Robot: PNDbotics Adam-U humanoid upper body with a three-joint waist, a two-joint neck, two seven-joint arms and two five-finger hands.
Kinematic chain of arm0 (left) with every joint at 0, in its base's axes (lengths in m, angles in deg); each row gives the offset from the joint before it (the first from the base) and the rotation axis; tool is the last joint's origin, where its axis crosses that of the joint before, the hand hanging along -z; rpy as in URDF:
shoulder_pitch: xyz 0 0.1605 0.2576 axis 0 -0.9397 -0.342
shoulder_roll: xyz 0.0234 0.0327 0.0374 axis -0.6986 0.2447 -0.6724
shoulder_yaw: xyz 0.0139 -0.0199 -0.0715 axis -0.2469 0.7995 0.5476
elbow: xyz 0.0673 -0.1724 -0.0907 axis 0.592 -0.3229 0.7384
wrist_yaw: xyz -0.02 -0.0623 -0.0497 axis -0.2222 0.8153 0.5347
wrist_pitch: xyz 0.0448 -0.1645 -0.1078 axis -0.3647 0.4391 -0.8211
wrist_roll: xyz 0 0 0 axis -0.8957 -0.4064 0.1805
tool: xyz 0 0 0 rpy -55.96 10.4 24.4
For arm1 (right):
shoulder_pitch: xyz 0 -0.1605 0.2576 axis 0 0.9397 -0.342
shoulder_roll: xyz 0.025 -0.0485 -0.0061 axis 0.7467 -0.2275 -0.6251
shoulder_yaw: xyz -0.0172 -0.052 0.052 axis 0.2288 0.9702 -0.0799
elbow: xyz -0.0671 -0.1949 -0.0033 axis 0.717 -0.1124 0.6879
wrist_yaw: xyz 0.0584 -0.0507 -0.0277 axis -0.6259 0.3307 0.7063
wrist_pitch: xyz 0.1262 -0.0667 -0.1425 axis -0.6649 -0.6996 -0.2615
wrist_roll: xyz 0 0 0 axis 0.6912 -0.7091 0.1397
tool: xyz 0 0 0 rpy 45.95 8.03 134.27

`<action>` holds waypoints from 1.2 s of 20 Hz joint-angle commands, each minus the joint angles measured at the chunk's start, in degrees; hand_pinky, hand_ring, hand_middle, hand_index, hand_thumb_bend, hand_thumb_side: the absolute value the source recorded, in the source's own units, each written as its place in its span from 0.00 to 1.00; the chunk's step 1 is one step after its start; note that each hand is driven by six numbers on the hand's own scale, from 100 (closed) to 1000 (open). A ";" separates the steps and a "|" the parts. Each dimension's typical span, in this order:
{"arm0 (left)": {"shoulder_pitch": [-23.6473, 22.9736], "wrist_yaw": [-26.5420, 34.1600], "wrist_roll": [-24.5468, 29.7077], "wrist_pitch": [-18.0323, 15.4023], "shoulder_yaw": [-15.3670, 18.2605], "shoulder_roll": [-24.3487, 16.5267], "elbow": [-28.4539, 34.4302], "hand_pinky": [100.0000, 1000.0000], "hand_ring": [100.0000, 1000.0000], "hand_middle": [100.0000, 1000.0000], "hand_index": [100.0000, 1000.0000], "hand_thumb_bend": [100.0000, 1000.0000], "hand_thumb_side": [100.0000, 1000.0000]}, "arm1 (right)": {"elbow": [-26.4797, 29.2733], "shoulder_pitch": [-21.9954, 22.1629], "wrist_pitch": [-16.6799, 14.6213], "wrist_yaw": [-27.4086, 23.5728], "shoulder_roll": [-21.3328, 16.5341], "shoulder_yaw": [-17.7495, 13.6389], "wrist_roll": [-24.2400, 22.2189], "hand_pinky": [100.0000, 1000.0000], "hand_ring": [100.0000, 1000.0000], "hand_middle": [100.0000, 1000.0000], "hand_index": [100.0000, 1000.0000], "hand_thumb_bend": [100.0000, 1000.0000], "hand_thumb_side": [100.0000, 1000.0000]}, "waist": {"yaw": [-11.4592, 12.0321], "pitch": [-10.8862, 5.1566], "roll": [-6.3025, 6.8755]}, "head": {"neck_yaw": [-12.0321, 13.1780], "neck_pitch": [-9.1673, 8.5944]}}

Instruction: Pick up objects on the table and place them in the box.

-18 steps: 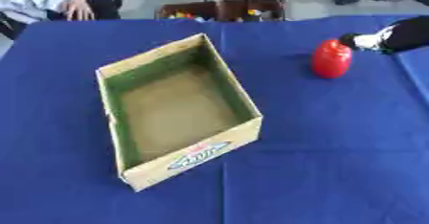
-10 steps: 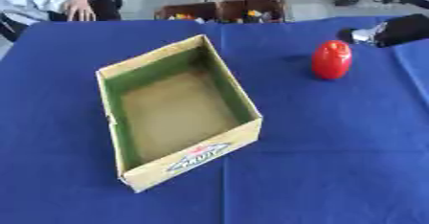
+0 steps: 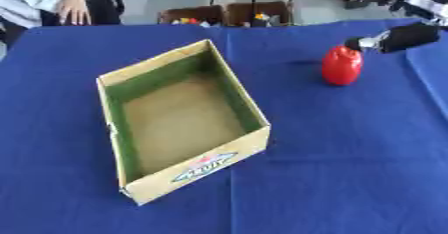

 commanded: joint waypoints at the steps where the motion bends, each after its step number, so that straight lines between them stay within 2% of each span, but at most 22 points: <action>1: 0.83 0.22 0.29 0.04 0.17 -1.56 0.94 0.58 0.76 0.77 0.87 0.00 0.80 | -2.03 -2.04 -0.71 -0.27 -0.20 -0.06 -1.60 0.83 0.87 0.88 0.97 0.60 0.47 | 0.10 -2.04 -0.39 | -0.62 -0.77; 6: 0.90 0.27 0.40 0.06 0.09 -1.53 0.94 0.58 0.76 0.78 0.87 0.00 0.80 | -5.90 -4.00 -0.99 2.14 1.00 -0.51 -2.02 0.82 0.85 0.86 0.96 0.62 0.47 | 0.20 -1.83 -0.44 | -1.13 -0.83; 13: 1.29 0.36 0.62 0.02 -0.08 -1.42 0.94 0.57 0.76 0.78 0.86 0.00 0.80 | -8.36 -5.04 -1.74 1.91 2.36 -0.30 -0.64 0.81 0.85 0.86 0.95 0.59 0.46 | 0.46 -1.39 -0.54 | -1.73 -1.05; 20: 1.73 0.46 0.74 -0.04 -0.17 -1.25 0.94 0.57 0.76 0.78 0.86 0.00 0.80 | -11.72 -5.96 -2.41 2.88 3.95 0.34 -0.38 0.79 0.85 0.86 0.94 0.55 0.37 | 1.29 -0.76 -0.57 | -2.68 -1.53; 24: 1.94 0.51 0.72 -0.09 -0.17 -1.22 0.94 0.57 0.76 0.78 0.86 0.00 0.80 | -12.19 -6.17 -2.97 4.15 4.12 0.85 -1.62 0.77 0.83 0.85 0.95 0.55 0.35 | 1.49 -0.48 -0.59 | -2.80 -1.42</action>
